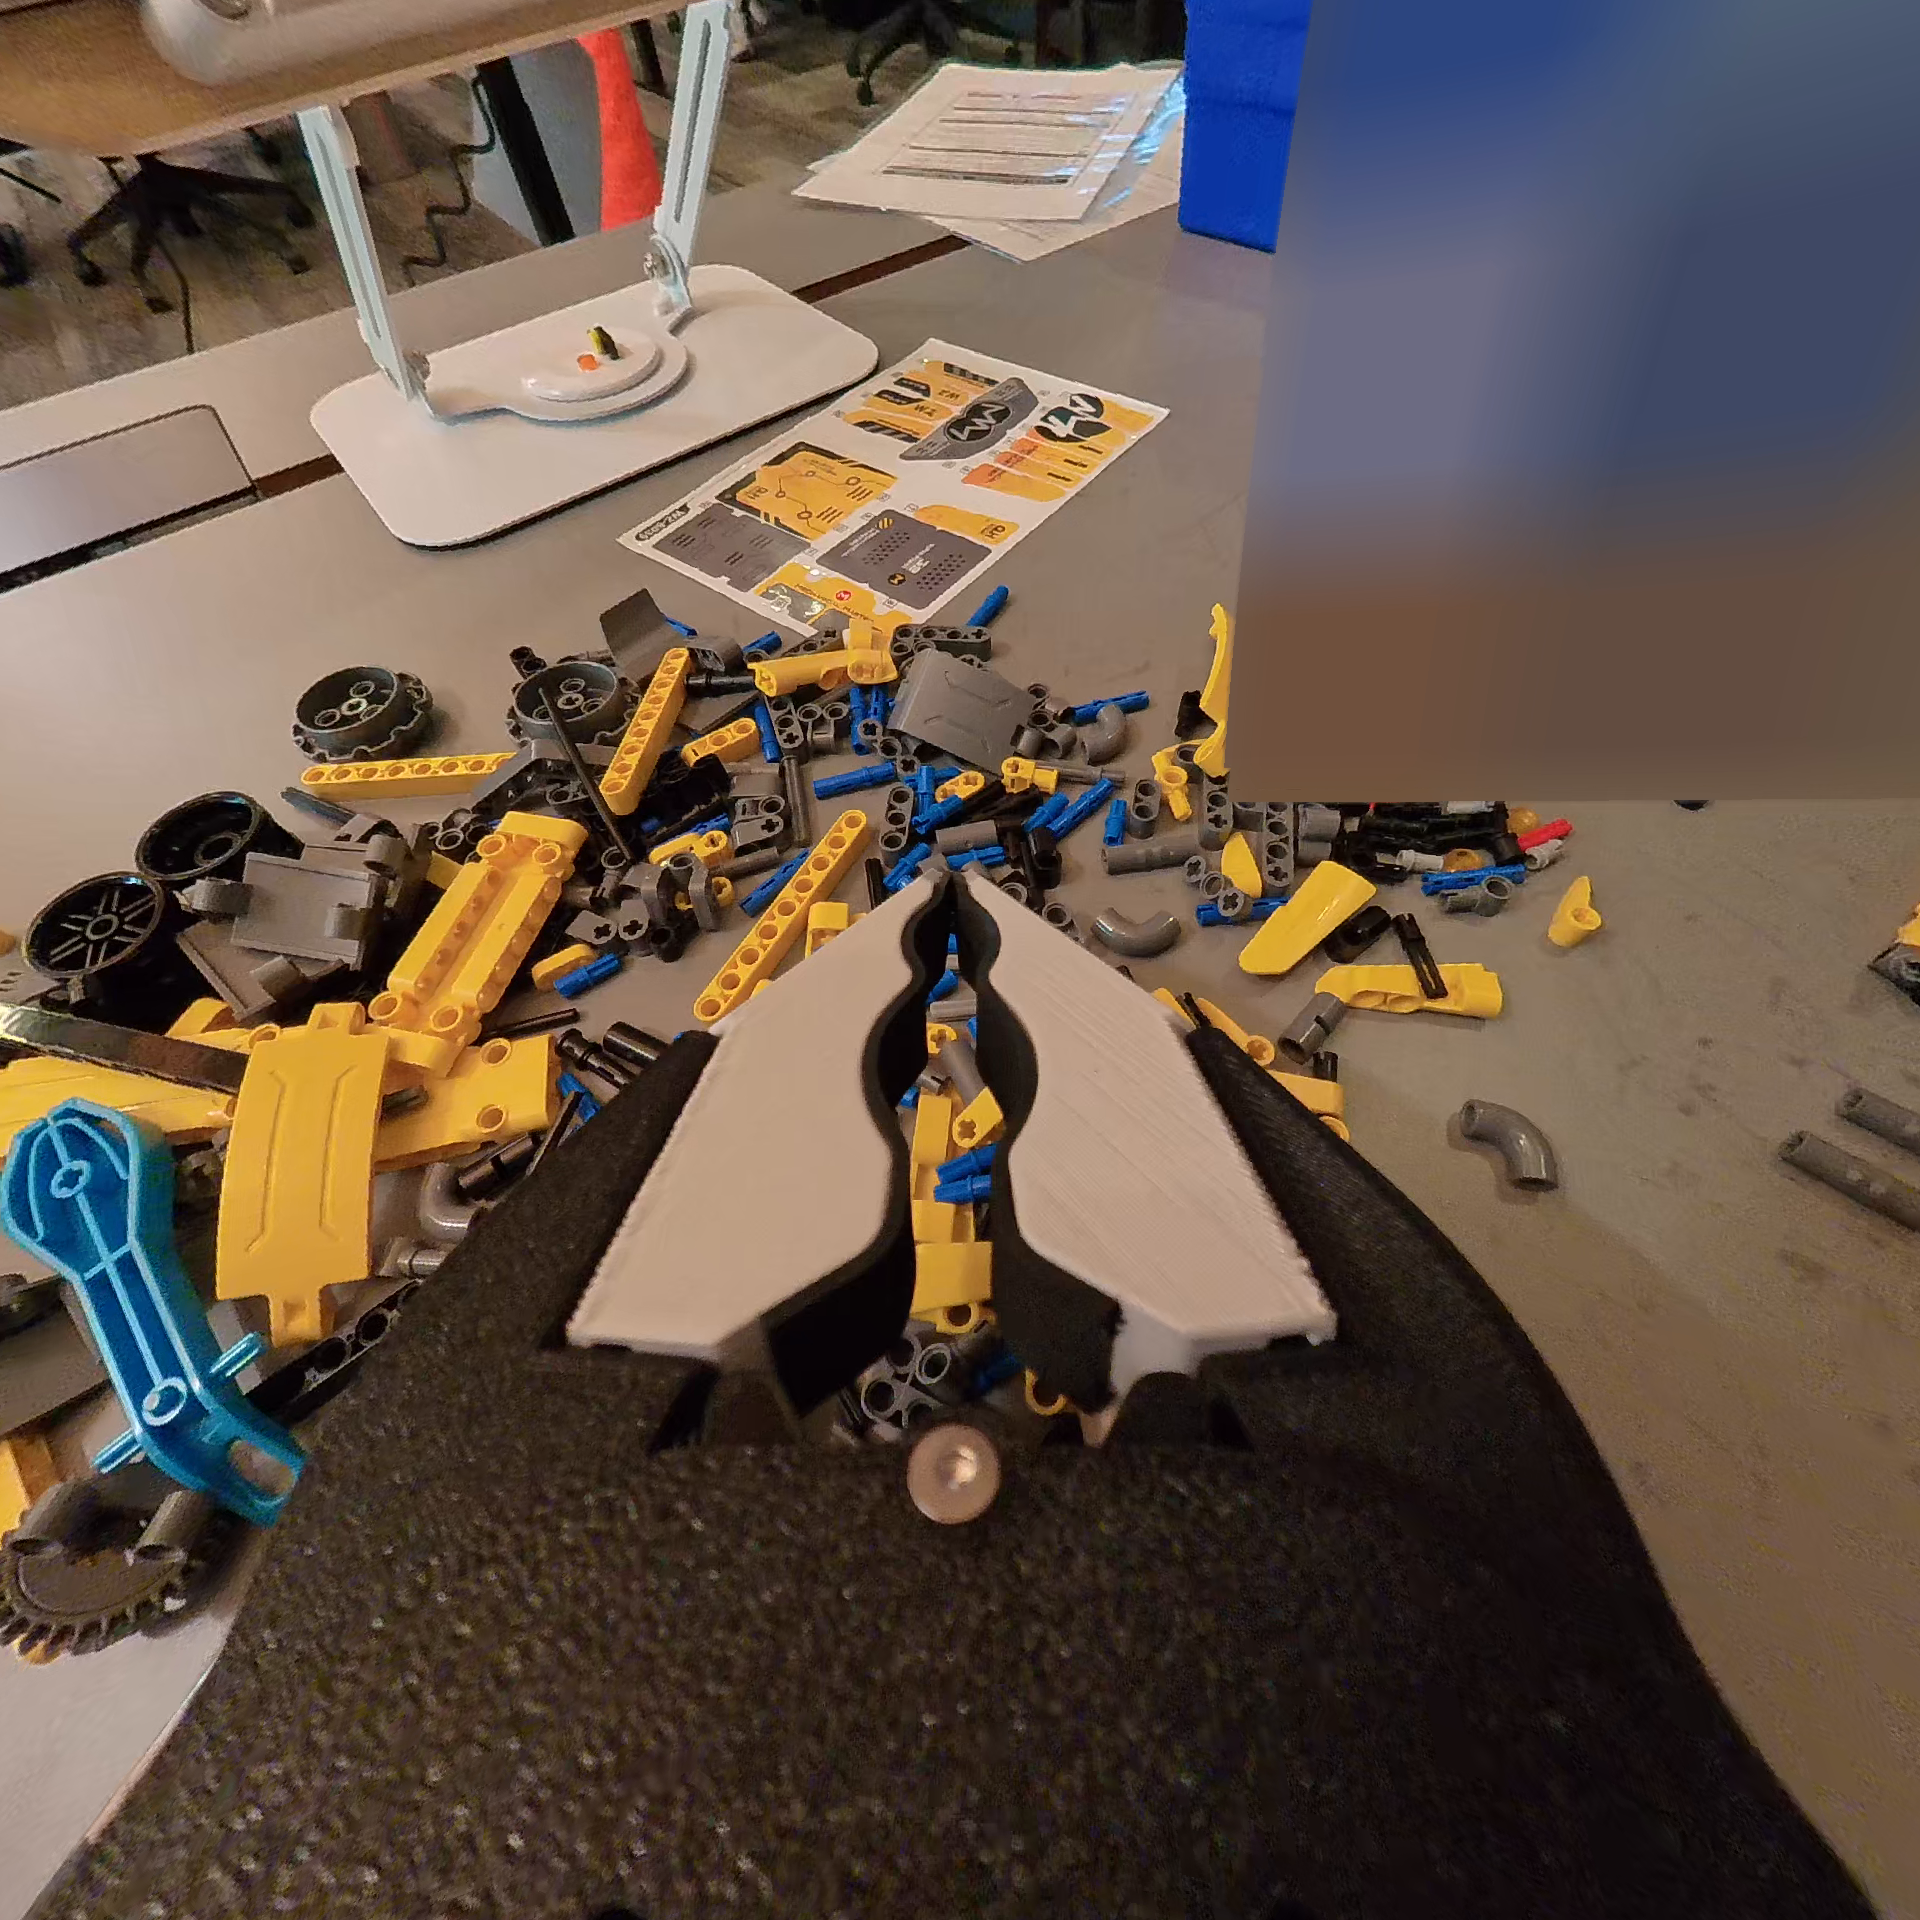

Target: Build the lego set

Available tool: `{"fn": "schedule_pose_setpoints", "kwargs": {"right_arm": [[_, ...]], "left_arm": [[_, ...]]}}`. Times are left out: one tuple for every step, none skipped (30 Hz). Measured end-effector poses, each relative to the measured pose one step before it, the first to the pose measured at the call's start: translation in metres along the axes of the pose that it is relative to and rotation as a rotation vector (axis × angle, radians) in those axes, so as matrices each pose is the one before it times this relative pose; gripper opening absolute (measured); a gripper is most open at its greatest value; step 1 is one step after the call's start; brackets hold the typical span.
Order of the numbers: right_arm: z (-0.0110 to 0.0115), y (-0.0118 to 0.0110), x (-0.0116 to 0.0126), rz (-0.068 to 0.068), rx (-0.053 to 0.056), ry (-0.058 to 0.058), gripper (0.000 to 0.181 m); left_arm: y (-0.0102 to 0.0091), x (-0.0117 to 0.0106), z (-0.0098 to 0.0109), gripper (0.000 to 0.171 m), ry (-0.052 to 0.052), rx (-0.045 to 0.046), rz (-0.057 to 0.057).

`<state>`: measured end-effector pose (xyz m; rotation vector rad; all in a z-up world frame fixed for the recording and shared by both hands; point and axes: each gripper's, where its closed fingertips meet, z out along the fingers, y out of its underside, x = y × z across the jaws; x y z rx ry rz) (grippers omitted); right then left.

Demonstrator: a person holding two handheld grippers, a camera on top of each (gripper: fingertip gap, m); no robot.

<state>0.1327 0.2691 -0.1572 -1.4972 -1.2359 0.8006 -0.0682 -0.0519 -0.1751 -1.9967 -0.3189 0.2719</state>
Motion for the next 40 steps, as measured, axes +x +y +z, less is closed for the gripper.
{"fn": "schedule_pose_setpoints", "kwargs": {"right_arm": [[-0.00001,0.00001,-0.00001,0.0001,-0.0001,0.0,0.011],[0.00004,-0.00003,0.00006,0.0001,0.0002,-0.0002,0.011],[-0.0001,-0.00002,-0.00004,-0.0001,0.0003,0.0002,0.011],[0.00002,-0.00003,0.00005,-0.0002,0.0002,0.0002,0.011],[0.00001,-0.00001,0.00001,-0.0001,0.0001,0.0,0.011],[-0.00003,0.0,-0.0001,-0.0001,0.0,-0.0001,0.011],[0.0,-0.00001,0.00004,-0.0003,0.0,0.0001,0.011],[-0.00003,0.00001,-0.00004,-0.0004,-0.0001,0.0002,0.011],[0.00008,-0.00001,-0.00002,-0.0001,-0.0001,0.0,0.011],[0.0,0.00005,0.00007,0.0003,-0.0003,-0.0001,0.011],[0.00001,0.00005,0.00006,0.0001,-0.0003,-0.0002,0.011],[0.0,-0.00001,0.00003,-0.0001,0.0001,0.0001,0.011],[0.00001,-0.00001,0.00003,-0.0001,0.0001,0.0002,0.011],[0.0,-0.00001,0.0,-0.0001,0.0,0.0,0.011],[-0.00007,0.0,0.00006,0.0001,0.0003,0.0003,0.011],[-0.00004,-0.00008,0.00009,0.0002,0.0008,0.0006,0.011],[-0.00021,-0.0002,0.00012,0.0001,0.0014,0.0003,0.011],[-0.0001,-0.00011,0.00004,0.0003,0.0012,0.0001,0.011],[-0.00011,-0.00004,0.0001,0.0005,0.0007,-0.0001,0.011],[-0.00007,-0.00002,-0.00004,0.0003,0.0003,-0.0003,0.011],[0.00008,-0.00001,-0.00003,0.0,-0.0001,0.0,0.011],[-0.00002,0.00005,0.00003,-0.0004,-0.0003,0.0,0.011],[0.00007,0.00002,0.00005,-0.0004,-0.0003,0.0004,0.011],[-0.00005,0.00004,-0.00005,-0.0002,-0.0003,0.0002,0.011],[-0.00004,-0.00001,0.00013,0.0003,0.0003,0.0002,0.011],[-0.00013,-0.00009,0.00023,0.0014,0.0013,0.0004,0.011],[-0.00027,-0.00035,0.00019,0.0025,0.0022,-0.0005,0.011],[-0.00047,-0.00042,0.00019,0.0028,0.0043,-0.0011,0.011],[-0.00083,-0.00097,0.00015,0.0023,0.0077,-0.0006,0.011],[-0.00116,-0.00138,0.00017,0.0017,0.0109,-0.0004,0.011],[-0.00154,-0.00166,-0.00021,0.0009,0.0137,-0.0017,0.011],[-0.00171,-0.00199,-0.00065,0.0,0.0163,-0.0044,0.011],[-0.00184,-0.0023,-0.00069,-0.0005,0.0178,-0.0046,0.011],[-0.00193,-0.00227,-0.00038,-0.0002,0.0181,-0.0016,0.011],[-0.00189,-0.00225,0.00013,0.0007,0.0176,0.0005,0.011],[-0.00163,-0.00201,0.00021,0.002,0.0158,0.0002,0.011],[-0.00145,-0.00176,0.00019,0.003,0.0134,-0.0003,0.011],[-0.00118,-0.0014,0.00014,0.0036,0.0109,-0.001,0.011],[-0.001,-0.0009,-0.0002,0.0064,0.0068,-0.0033,0.011],[-0.00057,-0.00042,-0.00082,0.0069,0.0041,-0.007,0.011]], "left_arm": [[0.00005,-0.00002,-0.00002,0.0,-0.0001,-0.00034,0.0001],[0.0,0.00013,-0.00003,0.0,0.0006,0.00006,0.0006],[-0.00014,0.0,-0.00005,0.0,-0.0004,0.0004,0.0004],[-0.00001,0.00012,-0.00002,0.0,0.0003,0.00014,0.0003],[0.00004,-0.00004,-0.00002,0.0,-0.0002,-0.00027,0.0003],[0.0,0.00002,0.00007,0.0,0.0002,-0.00027,0.0005],[0.00002,0.00003,-0.00004,0.0,-0.0003,-0.00009,0.0002],[0.00005,0.00006,-0.00002,0.0,0.0005,-0.00036,0.0002],[0.00001,0.00004,0.00006,0.0,0.0002,-0.00038,0.0004],[0.0001,0.00005,0.0001,0.0,0.0004,-0.0004,0.0007],[0.00004,-0.00007,-0.00002,0.0,-0.0004,-0.00025,0.0002],[-0.00013,0.00007,-0.00003,0.0,0.0006,0.00025,0.0001],[-0.00001,0.00006,0.0,0.0,0.0004,0.00006,0.0],[0.00001,0.00005,0.0,0.0,0.0004,-0.00006,0.0001],[-0.00001,-0.00011,0.00001,0.0,-0.0006,0.00007,0.0003],[0.00001,0.00012,-0.00003,0.0,0.0004,0.0,0.0005],[0.0,0.00005,0.0,0.0,0.0007,0.00003,0.0007],[0.0,0.00007,-0.00003,0.0,0.0001,0.0001,0.0006],[0.00007,0.00004,0.00009,0.0,-0.0005,-0.00011,0.0004],[0.00004,-0.00002,-0.00002,0.0,0.0,-0.00026,0.0003],[0.00004,-0.00007,0.00001,0.0,0.0001,-0.00034,-0.0002],[0.0,-0.00003,0.00003,0.0,0.0003,-0.00005,-0.0004],[-0.00006,0.00007,0.00003,0.0,0.0005,0.00043,0.0],[0.0,-0.00001,0.0,0.0,0.0,0.00002,0.0002],[0.00006,-0.00002,0.00003,0.0,0.0,-0.00075,0.0006],[0.00026,0.00003,0.0003,0.0,-0.0002,-0.0018,0.0011],[0.00024,0.00015,0.00016,0.0,-0.0004,-0.00215,0.0018],[0.00007,0.0001,0.00004,0.0,-0.0018,-0.00016,0.0028],[-0.00029,0.00007,-0.00023,0.0,-0.0028,0.00223,0.0036],[-0.00032,-0.00003,-0.00028,0.0,-0.0032,0.00276,0.0037],[-0.00037,0.00008,-0.00044,0.0,-0.0028,0.00282,0.0038],[-0.0004,0.00027,-0.00031,0.0,-0.0019,0.00341,0.0046],[-0.00044,0.00045,-0.00036,0.0,-0.0013,0.00373,0.0059],[-0.00041,0.00087,-0.00034,0.0,0.0001,0.003,0.0077],[-0.00017,0.00087,-0.00014,0.0,-0.0008,0.00159,0.0091],[0.00006,0.00069,-0.00008,0.0,-0.0029,-0.00008,0.0098],[0.00001,0.00079,0.00009,0.0,-0.0034,-0.00071,0.0101],[0.0,0.00054,-0.00008,0.0,-0.004,0.00008,0.0098],[-0.00028,0.00051,-0.00014,0.0,-0.0047,0.00165,0.0095],[-0.00031,0.00047,-0.00033,0.0,-0.0044,0.00268,0.0091]]}}
